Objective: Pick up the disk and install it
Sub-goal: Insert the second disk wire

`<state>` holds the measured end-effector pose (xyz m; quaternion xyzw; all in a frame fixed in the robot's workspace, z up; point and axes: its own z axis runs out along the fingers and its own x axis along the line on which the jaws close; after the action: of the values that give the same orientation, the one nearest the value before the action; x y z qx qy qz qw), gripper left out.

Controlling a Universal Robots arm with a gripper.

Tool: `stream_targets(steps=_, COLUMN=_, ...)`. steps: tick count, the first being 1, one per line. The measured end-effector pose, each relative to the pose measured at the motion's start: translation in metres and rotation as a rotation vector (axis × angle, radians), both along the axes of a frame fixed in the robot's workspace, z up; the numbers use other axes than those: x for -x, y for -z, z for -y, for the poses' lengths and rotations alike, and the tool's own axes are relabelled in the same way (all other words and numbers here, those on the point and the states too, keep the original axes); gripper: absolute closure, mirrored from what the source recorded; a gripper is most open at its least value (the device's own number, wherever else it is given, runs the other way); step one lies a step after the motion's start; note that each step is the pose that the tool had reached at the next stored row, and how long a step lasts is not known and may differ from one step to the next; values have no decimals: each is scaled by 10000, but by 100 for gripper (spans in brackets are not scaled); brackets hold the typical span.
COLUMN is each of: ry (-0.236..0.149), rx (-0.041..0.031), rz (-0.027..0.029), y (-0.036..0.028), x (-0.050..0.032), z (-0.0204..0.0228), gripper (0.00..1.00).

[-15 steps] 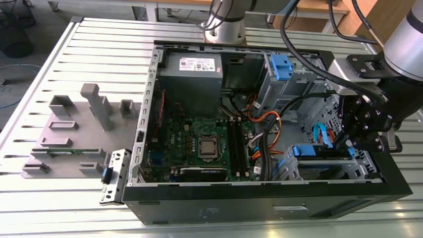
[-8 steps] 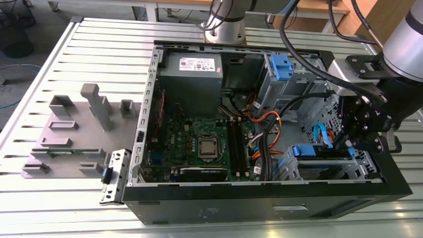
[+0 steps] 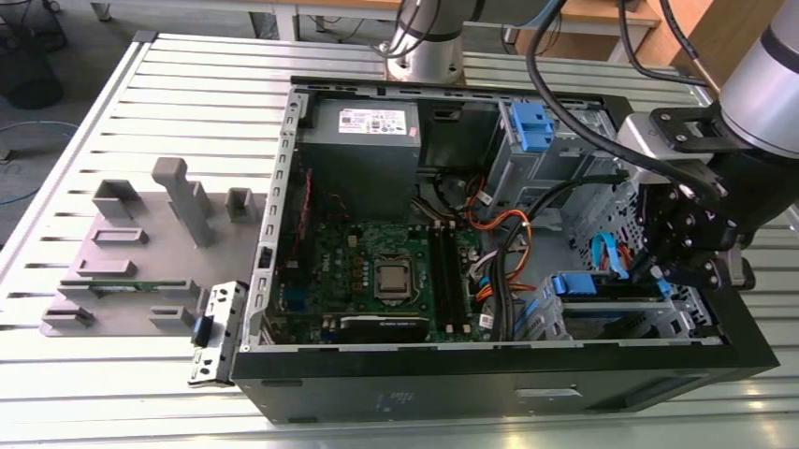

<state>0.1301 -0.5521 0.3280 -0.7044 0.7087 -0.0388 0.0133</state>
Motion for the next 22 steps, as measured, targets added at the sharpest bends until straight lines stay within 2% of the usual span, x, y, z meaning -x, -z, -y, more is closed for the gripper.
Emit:
stream_targets(steps=3, ry=0, rx=11, rz=0, y=11, x=0, z=0, gripper=84)
stream_targets(steps=11, ry=0, rx=-17, rz=0, y=24, x=0, z=-1, gripper=84)
stream_targets(steps=13, ry=-1, rx=-15, rz=0, y=26, x=0, z=-1, gripper=82)
stream_targets(steps=14, ry=-1, rx=-7, rz=0, y=22, x=0, z=0, gripper=76)
stream_targets(steps=16, ry=0, rx=-1, rz=-1, y=19, x=0, z=0, gripper=76)
stream_targets(steps=19, ry=0, rx=-3, rz=0, y=-35, x=0, z=0, gripper=76)
stream_targets(steps=22, ry=0, rx=-1, rz=0, y=-145, x=0, z=0, gripper=76)
